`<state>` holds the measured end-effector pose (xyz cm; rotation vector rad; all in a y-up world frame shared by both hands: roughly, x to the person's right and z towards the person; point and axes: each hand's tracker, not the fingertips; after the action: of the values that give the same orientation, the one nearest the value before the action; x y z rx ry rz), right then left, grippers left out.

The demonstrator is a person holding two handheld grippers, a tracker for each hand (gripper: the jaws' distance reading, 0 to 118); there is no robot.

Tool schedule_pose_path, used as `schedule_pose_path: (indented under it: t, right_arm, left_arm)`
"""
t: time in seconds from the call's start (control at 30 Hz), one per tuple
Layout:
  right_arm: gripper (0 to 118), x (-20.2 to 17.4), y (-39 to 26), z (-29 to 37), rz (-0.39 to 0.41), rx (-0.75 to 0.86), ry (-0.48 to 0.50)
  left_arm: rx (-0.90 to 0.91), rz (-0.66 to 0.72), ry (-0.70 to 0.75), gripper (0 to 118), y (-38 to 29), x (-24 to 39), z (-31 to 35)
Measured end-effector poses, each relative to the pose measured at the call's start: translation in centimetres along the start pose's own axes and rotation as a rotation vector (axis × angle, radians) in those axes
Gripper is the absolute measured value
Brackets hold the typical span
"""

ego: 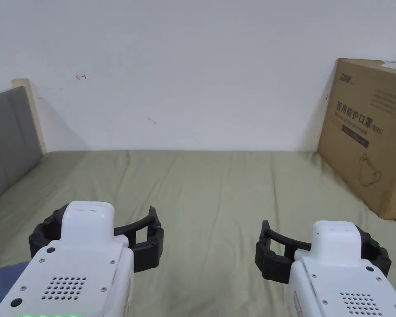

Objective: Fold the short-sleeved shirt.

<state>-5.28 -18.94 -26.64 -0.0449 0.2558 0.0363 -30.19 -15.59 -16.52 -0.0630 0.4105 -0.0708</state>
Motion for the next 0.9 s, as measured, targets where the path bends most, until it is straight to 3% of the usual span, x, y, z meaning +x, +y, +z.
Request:
schedule_pose_path:
  t: [0.33, 0.4, 0.5, 0.63, 0.73, 0.77, 0.83, 0.87, 0.9]
  right_arm:
    - [118, 0.0, 0.5, -0.1, 0.021, 0.002, -0.027]
    - [118, -1.0, 0.9, 0.0, 0.171, 0.059, -0.081]
    - [118, -3.7, 1.0, 0.4, 0.512, 0.16, -0.132]
    - [118, -6.9, -0.7, 0.7, 0.907, 0.208, -0.029]
    - [118, -8.4, -2.2, 0.5, 1.058, 0.135, 0.081]
    - [118, -8.6, -2.6, 0.4, 1.089, 0.099, 0.134]
    - [118, -8.9, -2.9, 0.0, 1.056, 0.053, 0.16]
    - [118, -8.8, -2.7, -0.2, 0.98, 0.019, 0.161]
    - [118, -8.2, -2.1, -0.3, 0.85, 0.004, 0.163]
  left_arm:
    - [-0.005, 0.048, -0.009, 110, 0.0, -0.6, -0.3]
    - [0.0, 0.169, -0.031, 110, 0.0, -1.3, -0.2]
    - [0.025, 0.467, -0.111, 110, -0.7, -3.2, -0.4]
    - [-0.002, 0.952, -0.166, 110, -4.2, -5.4, -1.1]
    - [-0.058, 1.055, -0.127, 110, -6.5, -6.0, -1.5]
    - [-0.071, 1.034, -0.116, 110, -6.8, -6.1, -1.7]
    - [-0.097, 0.992, -0.087, 110, -6.6, -6.1, -1.7]
    - [-0.088, 0.942, -0.085, 110, -6.1, -5.7, -1.6]
    - [-0.075, 0.866, -0.077, 110, -5.3, -5.4, -1.5]
